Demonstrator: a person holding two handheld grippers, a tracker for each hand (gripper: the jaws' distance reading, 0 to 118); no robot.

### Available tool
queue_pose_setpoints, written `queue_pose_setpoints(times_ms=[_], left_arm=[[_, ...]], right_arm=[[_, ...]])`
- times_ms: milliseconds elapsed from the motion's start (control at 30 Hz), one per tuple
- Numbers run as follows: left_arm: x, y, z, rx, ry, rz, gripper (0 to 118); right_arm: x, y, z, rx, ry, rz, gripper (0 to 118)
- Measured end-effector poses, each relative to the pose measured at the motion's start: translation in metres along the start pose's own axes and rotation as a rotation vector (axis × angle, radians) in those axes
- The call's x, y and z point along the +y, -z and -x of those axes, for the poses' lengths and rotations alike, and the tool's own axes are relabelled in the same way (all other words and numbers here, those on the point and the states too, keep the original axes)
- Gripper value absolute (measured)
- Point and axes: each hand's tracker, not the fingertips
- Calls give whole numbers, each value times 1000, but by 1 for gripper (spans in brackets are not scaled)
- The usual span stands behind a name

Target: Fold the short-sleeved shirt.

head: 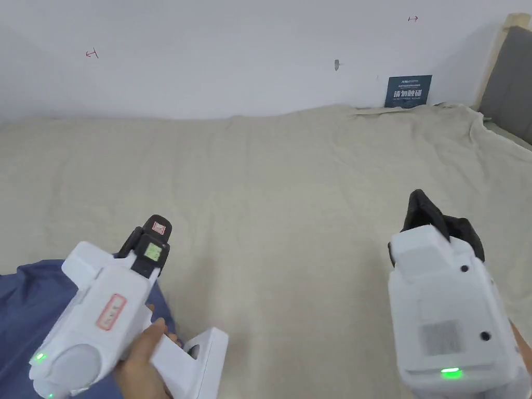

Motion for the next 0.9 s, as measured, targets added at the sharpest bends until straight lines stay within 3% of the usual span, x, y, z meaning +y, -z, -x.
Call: queue_pose_setpoints(times_ms=[100,133,200,300,433,900], left_arm=[[-16,0,-31,94,468,-55,0],[-20,0,-35,112,544,-65,0],[-32,1,-39,163,690,-92,0],[-43,1,-40,188,850,-103,0],[-41,2,-33,160,723,-69,0],[-34,0,-30,152,689,-68,0]], right_arm=[[-8,10,-28,126,465,126,0],[-13,12,-33,150,552,142,0],[-19,12,-37,163,622,151,0],[-21,11,-34,153,560,137,0],[-18,9,-30,159,516,131,0],[-16,5,-26,161,524,138,0]])
